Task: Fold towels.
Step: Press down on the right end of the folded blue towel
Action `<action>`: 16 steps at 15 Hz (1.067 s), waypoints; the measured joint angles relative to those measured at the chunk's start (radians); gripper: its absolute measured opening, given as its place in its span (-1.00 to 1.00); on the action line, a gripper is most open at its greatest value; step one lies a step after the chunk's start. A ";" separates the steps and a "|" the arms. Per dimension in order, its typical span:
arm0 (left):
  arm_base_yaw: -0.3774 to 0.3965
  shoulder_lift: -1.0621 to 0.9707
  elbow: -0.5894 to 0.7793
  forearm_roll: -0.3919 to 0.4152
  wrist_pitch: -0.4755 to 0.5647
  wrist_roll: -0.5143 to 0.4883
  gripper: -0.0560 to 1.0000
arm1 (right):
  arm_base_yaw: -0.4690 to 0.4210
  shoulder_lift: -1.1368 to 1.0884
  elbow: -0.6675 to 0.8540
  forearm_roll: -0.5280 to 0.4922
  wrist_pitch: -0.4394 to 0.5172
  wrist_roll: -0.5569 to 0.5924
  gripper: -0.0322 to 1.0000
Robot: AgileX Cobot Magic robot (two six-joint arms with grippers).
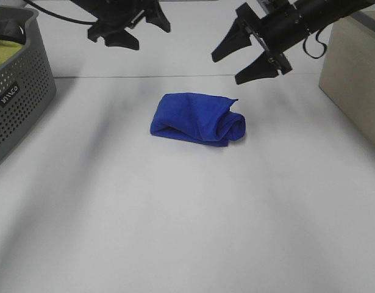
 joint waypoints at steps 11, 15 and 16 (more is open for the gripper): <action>0.072 -0.023 0.000 -0.012 0.063 0.000 0.52 | 0.052 0.216 0.000 0.204 -0.011 -0.163 0.54; 0.072 -0.023 0.000 -0.012 0.070 0.000 0.52 | -0.008 0.222 0.000 0.199 -0.036 -0.182 0.54; 0.072 -0.023 0.000 -0.012 0.070 0.000 0.52 | -0.010 0.222 0.000 0.159 -0.046 -0.183 0.54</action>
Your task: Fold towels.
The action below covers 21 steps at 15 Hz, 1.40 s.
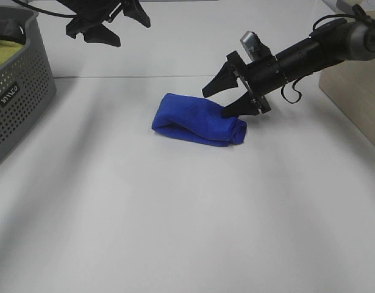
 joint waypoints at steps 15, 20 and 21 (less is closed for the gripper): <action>0.000 -0.238 0.000 0.210 0.276 0.103 0.52 | 0.012 -0.468 0.000 -0.538 0.044 0.309 0.54; -0.036 -0.521 0.150 0.429 0.279 0.037 0.52 | 0.110 -0.792 0.156 -0.777 0.046 0.400 0.54; -0.046 -0.608 0.242 0.467 0.279 0.019 0.52 | 0.127 -0.860 0.222 -0.792 0.046 0.402 0.54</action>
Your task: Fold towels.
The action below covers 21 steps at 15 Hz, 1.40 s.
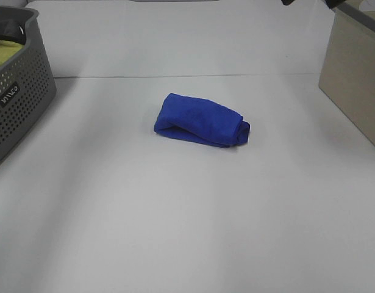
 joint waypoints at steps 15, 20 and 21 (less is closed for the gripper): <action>-0.005 -1.413 1.464 0.057 -0.046 -0.006 0.52 | 0.012 -1.127 1.156 -0.125 0.005 -0.047 0.54; -0.005 -1.594 1.553 0.045 -0.113 0.104 0.52 | 0.012 -1.355 1.247 -0.127 -0.111 -0.100 0.54; -0.005 -1.594 1.553 0.043 -0.114 0.107 0.52 | 0.012 -1.361 1.252 -0.127 -0.108 -0.112 0.54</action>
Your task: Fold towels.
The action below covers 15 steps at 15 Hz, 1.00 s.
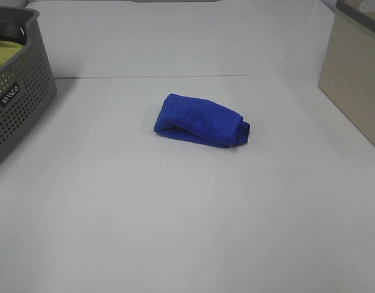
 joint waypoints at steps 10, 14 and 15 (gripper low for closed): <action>0.001 0.000 0.000 -0.024 -0.011 0.005 0.52 | 0.000 0.000 0.009 0.002 0.005 -0.004 0.54; 0.139 -0.004 0.000 -0.028 -0.012 0.005 0.52 | -0.172 -0.050 0.009 0.008 0.005 -0.004 0.54; 0.187 -0.020 0.000 -0.028 -0.012 0.005 0.52 | -0.215 -0.087 0.009 0.008 0.005 -0.004 0.54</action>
